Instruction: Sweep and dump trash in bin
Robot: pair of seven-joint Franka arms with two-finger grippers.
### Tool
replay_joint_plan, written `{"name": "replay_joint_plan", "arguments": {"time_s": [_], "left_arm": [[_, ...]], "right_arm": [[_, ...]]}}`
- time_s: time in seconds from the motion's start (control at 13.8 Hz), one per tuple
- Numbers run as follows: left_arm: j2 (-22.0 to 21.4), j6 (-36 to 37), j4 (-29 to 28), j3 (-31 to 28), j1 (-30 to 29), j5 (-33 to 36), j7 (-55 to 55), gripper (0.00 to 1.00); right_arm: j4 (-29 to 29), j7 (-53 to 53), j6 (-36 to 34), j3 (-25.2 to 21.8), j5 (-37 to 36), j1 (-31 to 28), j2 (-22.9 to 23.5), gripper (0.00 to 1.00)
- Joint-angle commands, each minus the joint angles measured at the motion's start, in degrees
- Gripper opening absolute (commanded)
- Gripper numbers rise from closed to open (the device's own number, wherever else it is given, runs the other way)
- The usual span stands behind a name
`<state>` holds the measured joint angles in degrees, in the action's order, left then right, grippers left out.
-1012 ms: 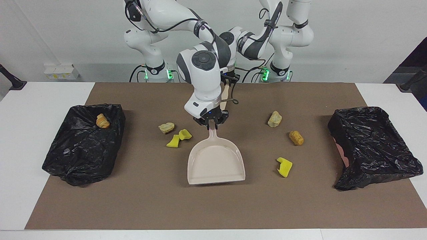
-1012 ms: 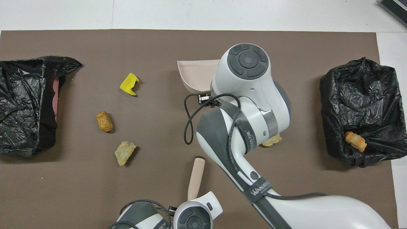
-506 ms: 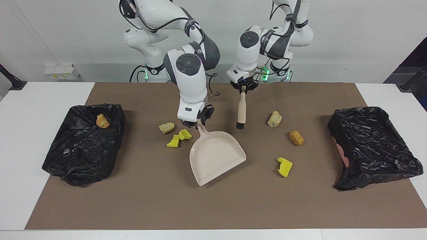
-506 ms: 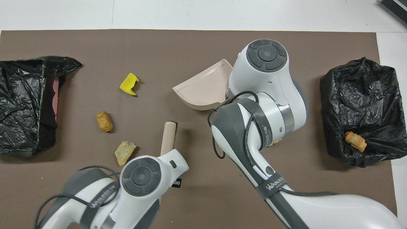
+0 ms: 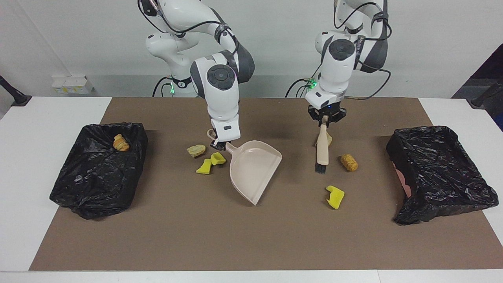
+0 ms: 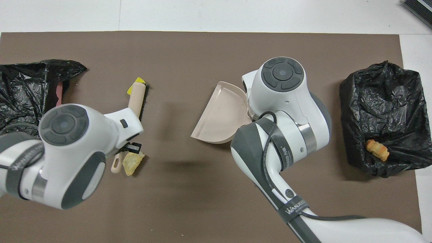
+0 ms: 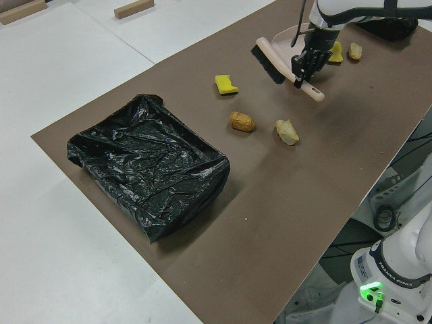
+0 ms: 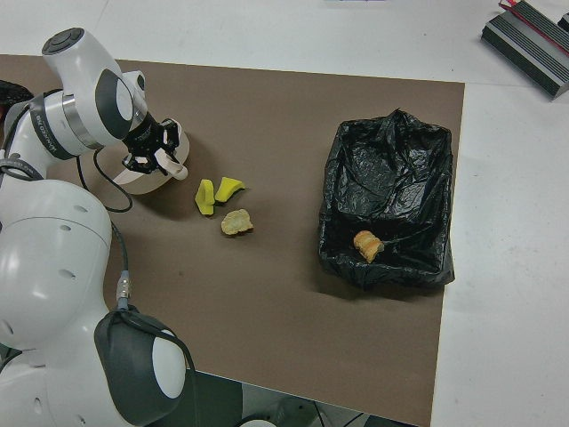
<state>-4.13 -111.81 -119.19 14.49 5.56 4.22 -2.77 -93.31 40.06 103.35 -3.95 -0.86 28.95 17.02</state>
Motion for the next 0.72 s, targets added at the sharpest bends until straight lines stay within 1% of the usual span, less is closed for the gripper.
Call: {"name": "replay_joint_plan", "arguments": {"time_s": [0.0,0.14,0.36,0.51,0.65], "left_arm": [[8.5,0.9,8.9,-4.3,-0.2,4.9,8.7,0.00],[13.9,0.2,15.2,-5.9,-1.3,8.5,14.0,0.00],[20.4,-1.3,22.7,-6.1,-5.5,9.7,22.6,0.00],[25.1,-1.7,26.5,-6.1,-6.2,14.8,24.2,0.00],[29.2,-1.5,30.8,-6.1,-6.9,16.9,24.7,0.00]], "right_arm": [[-4.8,8.3,0.8,0.3,-1.8,0.4,-3.7,0.00],[-5.7,13.5,1.5,0.3,-1.9,0.7,-4.1,0.00],[-8.1,14.8,4.0,0.7,-4.0,1.0,-4.3,0.00],[-10.2,14.7,8.0,0.7,-7.8,2.7,-4.2,0.00],[-12.4,14.8,11.3,0.7,-9.1,2.7,-4.3,0.00]]}}
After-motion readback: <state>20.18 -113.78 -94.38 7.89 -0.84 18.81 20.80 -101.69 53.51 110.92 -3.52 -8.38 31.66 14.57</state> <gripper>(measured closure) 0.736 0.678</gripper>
